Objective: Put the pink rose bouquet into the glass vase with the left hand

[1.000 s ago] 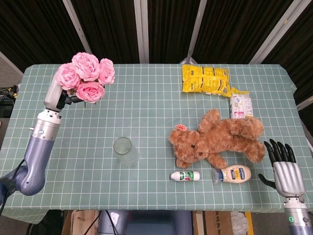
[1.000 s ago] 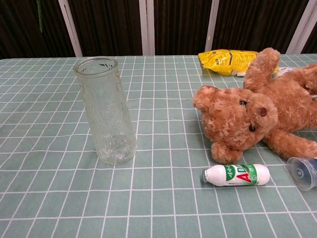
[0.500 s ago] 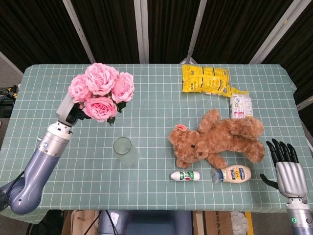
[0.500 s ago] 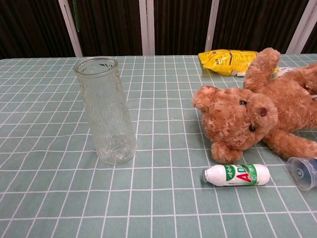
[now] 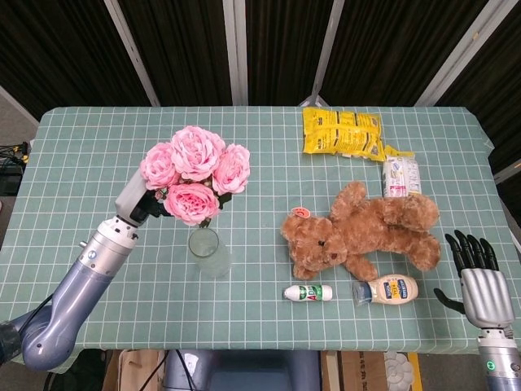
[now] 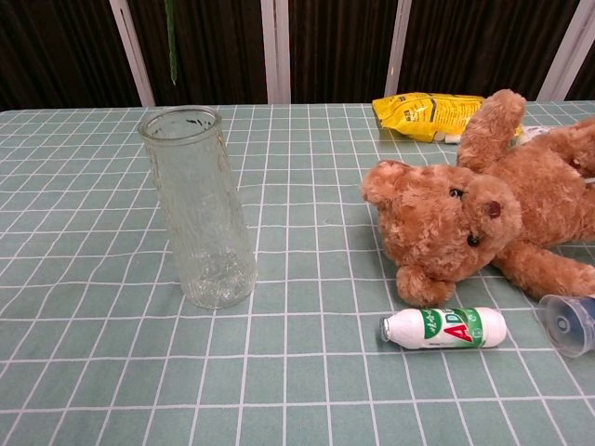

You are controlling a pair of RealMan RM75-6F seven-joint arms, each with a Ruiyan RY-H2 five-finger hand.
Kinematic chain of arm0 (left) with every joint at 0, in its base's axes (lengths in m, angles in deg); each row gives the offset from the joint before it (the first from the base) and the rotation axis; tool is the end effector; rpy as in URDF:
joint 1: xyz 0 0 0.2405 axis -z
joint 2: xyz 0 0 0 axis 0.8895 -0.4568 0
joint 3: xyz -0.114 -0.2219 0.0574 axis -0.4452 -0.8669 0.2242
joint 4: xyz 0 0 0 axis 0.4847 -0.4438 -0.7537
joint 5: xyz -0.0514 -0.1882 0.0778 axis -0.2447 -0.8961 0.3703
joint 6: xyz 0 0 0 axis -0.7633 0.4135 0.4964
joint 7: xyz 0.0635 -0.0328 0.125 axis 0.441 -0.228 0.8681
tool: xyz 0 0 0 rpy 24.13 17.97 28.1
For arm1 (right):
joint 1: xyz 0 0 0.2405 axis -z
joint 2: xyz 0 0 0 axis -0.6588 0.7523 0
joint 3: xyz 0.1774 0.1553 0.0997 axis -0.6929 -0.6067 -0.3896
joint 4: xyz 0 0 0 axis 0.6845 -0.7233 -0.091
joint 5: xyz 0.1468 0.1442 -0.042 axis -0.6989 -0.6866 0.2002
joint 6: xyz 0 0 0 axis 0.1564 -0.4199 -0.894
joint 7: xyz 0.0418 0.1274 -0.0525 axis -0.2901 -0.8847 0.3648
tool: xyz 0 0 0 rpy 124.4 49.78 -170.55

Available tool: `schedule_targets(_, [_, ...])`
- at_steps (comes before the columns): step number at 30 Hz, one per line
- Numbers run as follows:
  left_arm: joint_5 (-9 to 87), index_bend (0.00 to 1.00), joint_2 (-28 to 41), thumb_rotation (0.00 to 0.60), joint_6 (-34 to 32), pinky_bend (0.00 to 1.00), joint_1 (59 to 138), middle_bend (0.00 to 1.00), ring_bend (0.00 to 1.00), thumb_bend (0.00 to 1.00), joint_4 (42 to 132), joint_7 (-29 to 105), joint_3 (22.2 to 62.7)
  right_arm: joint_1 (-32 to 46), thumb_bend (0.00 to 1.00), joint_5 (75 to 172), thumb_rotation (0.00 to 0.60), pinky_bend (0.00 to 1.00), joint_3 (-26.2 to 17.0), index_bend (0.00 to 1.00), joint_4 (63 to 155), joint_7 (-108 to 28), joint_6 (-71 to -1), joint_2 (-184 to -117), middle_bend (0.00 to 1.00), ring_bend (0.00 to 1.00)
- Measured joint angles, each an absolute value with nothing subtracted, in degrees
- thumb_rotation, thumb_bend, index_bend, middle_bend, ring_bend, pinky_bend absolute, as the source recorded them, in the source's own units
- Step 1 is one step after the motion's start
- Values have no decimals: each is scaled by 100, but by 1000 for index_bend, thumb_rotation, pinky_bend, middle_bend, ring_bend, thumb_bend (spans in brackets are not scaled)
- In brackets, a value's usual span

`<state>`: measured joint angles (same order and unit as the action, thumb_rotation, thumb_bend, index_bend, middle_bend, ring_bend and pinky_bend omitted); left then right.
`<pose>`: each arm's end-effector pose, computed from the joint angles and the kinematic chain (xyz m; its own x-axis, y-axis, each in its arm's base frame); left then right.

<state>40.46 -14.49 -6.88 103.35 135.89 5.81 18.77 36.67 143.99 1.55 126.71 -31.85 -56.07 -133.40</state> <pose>-0.0120 0.3215 0.1573 -0.5424 0.4480 0.7108 0.6402 -0.3275 0.6949 -0.3145 -0.1836 0.1499 0.4696 -0.0078 0.8829 -0.8822 0.0364 0.4695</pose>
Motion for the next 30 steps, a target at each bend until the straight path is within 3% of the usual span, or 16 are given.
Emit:
schedule_targets(13, [4241, 322, -1246, 600, -1001, 419, 10314, 356, 266, 466, 13336, 272, 2320, 3693, 193, 14418, 600, 0, 141, 0, 12687, -3229, -5667, -13316, 59, 36])
schedule_targets(30, [5294, 318, -852, 600, -1223, 368, 10181, 333, 221, 444, 12565, -174, 3109, 3715, 192, 14430, 600, 0, 122, 0, 12684, -3320, -5715, -13283, 59, 36])
